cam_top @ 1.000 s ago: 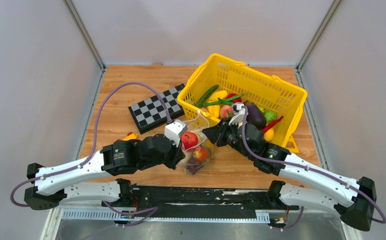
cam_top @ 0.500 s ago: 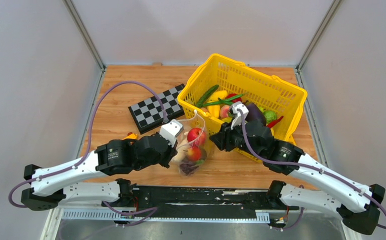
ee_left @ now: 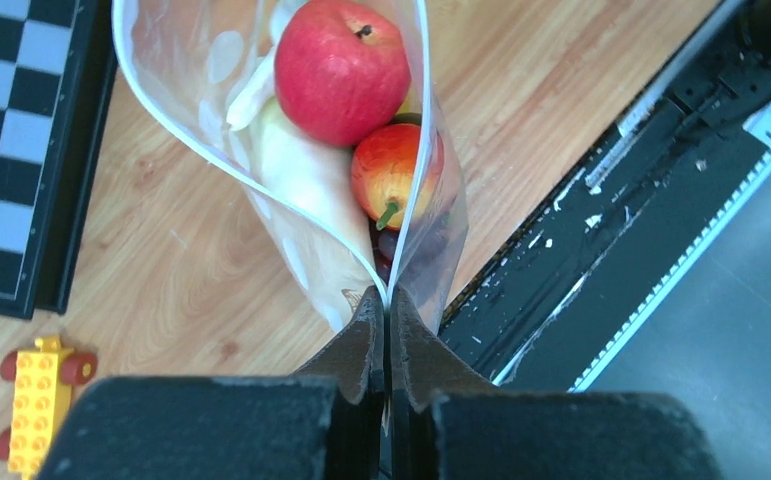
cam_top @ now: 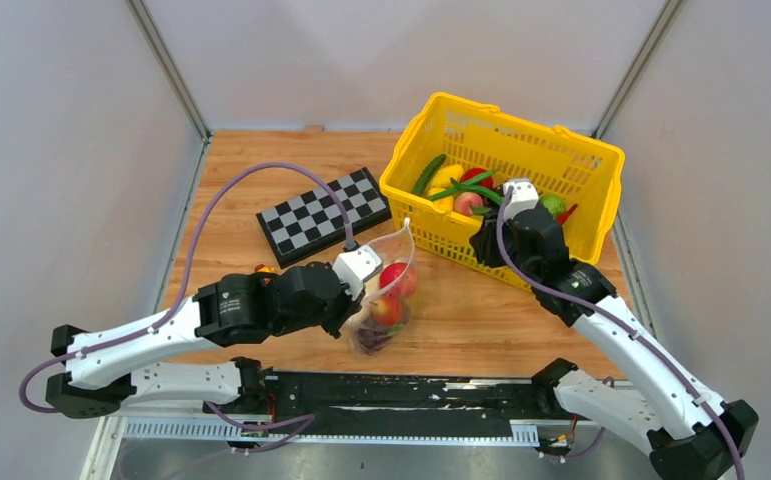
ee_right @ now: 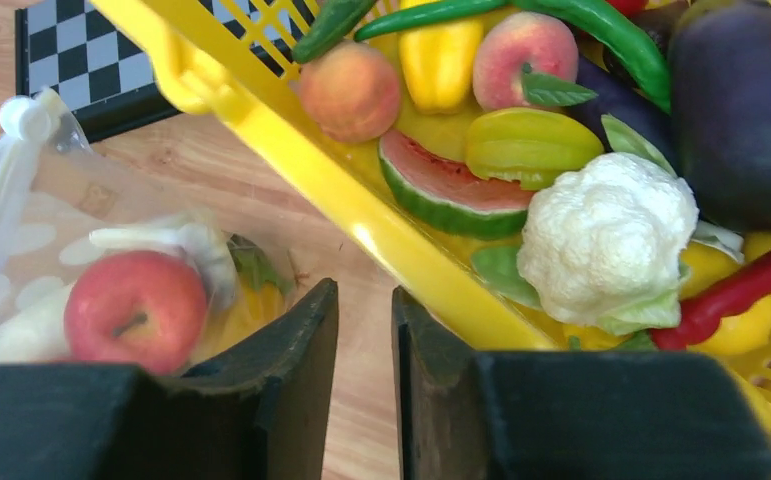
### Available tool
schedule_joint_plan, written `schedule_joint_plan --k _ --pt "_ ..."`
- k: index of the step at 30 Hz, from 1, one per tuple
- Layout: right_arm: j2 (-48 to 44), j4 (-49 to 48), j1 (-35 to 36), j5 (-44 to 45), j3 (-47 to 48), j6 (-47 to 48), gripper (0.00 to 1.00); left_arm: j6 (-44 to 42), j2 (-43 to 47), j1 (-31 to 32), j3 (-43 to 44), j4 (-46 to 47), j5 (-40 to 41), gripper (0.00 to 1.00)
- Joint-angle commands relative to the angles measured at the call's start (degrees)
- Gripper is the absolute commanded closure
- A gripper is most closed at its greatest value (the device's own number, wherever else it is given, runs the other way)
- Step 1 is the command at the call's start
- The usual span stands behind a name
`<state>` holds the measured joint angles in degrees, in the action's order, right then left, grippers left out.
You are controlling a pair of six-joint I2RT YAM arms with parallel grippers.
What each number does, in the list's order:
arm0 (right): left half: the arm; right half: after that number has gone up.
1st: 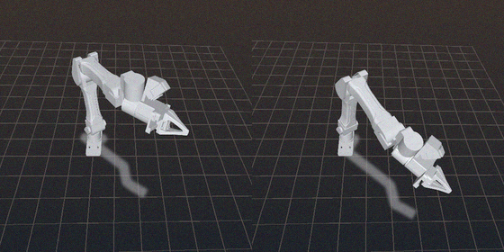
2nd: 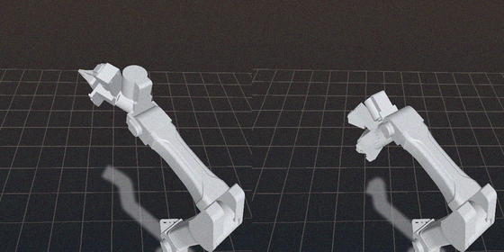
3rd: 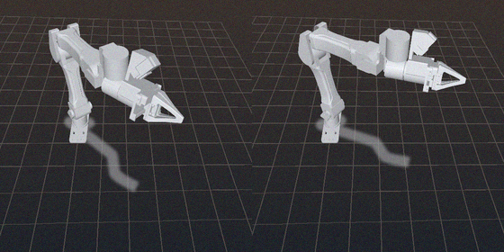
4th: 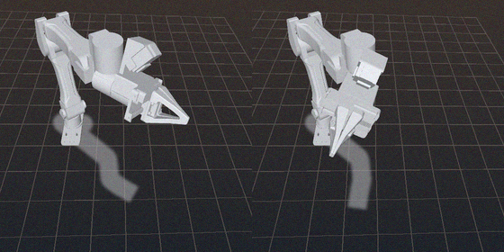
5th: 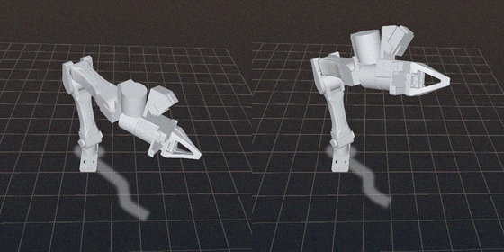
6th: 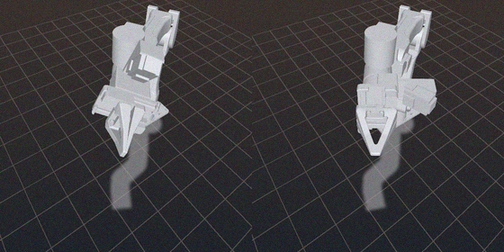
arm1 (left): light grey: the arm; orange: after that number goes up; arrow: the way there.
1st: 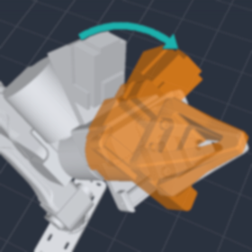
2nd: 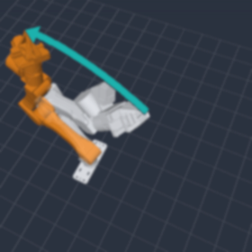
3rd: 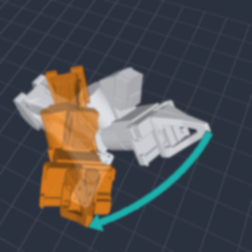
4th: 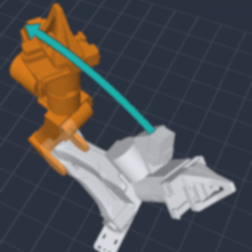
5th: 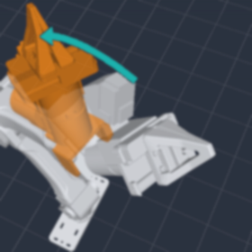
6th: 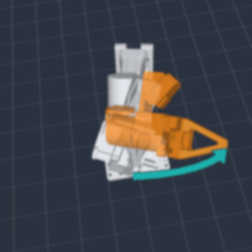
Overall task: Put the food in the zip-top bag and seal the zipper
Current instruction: Move the bin to the center of the board.
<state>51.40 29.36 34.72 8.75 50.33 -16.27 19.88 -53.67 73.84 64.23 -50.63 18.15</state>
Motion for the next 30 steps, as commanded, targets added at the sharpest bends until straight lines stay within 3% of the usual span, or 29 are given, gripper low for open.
schedule_joint_plan --k 1,6,11,14,16,18,22,30 --pt "-2.8 -8.9 -2.8 -11.0 -2.4 7.4 0.7 -7.7 -0.9 0.2 2.3 3.3 -8.7 1.0" --pt "-10.1 -15.2 -2.8 -25.7 -8.4 15.3 0.53 -12.7 -0.2 0.2 3.8 1.9 -16.6 1.0" --pt "-13.9 -20.6 -2.8 -32.2 -11.6 20.3 0.37 -17.5 3.2 0.2 5.2 1.3 -20.7 1.0" --pt "-13.1 -19.6 -2.8 -46.4 -12.0 28.4 0.28 -20.0 5.5 0.3 5.1 1.7 -20.0 1.0" --pt "-12.5 -15.1 -2.8 -52.0 -11.3 35.2 0.26 -22.5 6.5 0.2 4.9 1.5 -18.6 1.0" --pt "-12.5 -15.1 -2.7 -53.1 -11.1 36.0 0.25 -24.8 7.0 0.3 4.9 0.8 -18.6 1.0" --pt "-13.5 -13.4 -2.7 -58.2 -10.6 43.8 0.23 -28.8 6.0 0.3 6.7 -1.4 -22.3 1.0" --pt "-13.1 -11.4 -2.7 -61.1 -10.6 45.7 0.23 -33.2 5.6 0.3 10.5 -4.8 -22.3 1.0"
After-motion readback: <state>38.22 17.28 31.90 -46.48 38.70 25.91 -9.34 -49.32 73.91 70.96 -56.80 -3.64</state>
